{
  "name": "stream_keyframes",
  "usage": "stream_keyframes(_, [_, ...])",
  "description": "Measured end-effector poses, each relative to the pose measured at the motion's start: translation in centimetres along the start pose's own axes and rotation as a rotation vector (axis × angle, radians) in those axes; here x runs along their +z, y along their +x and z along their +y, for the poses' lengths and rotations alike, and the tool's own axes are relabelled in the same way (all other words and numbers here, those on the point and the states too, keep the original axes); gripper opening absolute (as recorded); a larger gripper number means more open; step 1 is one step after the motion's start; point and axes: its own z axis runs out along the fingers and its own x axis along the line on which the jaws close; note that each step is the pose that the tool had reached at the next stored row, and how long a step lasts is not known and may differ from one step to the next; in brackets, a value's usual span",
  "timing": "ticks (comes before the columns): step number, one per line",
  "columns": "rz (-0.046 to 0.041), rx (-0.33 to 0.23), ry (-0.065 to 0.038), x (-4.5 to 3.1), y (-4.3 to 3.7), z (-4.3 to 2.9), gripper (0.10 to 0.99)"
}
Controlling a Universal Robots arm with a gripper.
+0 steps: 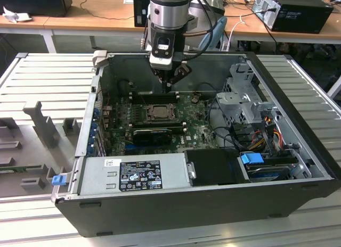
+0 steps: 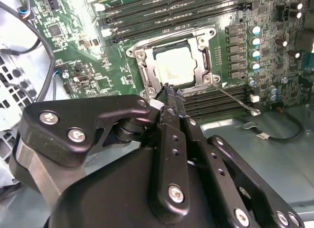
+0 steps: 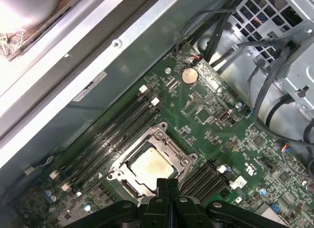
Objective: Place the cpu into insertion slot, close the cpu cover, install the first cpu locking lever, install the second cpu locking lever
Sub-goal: 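Install the first cpu locking lever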
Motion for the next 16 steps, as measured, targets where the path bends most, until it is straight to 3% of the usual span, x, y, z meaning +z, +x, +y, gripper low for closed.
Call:
stream_keyframes(13, [0.0033,-0.191,-0.005,0.0,-0.05,0.01,0.106])
stream_keyframes(16, [0.0046,-0.265,-0.007,0.01,-0.05,0.01,0.106])
